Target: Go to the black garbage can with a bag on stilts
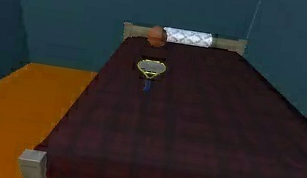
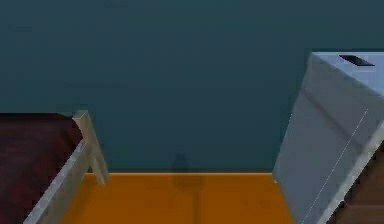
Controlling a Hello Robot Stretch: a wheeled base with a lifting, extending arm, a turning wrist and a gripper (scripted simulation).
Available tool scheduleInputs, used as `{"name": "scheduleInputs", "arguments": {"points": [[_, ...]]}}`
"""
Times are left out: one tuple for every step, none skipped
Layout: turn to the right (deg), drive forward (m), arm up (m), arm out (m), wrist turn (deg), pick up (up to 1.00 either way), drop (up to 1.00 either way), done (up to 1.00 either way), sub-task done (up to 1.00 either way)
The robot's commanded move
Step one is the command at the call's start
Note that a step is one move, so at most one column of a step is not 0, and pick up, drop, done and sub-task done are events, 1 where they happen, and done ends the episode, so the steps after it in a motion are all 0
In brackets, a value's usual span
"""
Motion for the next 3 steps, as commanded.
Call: {"name": "scheduleInputs", "arguments": {"points": [[-45.0,0.00,0.00,0.00,0.0,0.00,0.00,0.00,0.00],[-18.0,0.00,0.00,0.00,0.0,0.00,0.00,0.00,0.00],[0.0,1.00,0.00,0.00,0.0,0.00,0.00,0.00,0.00]]}}
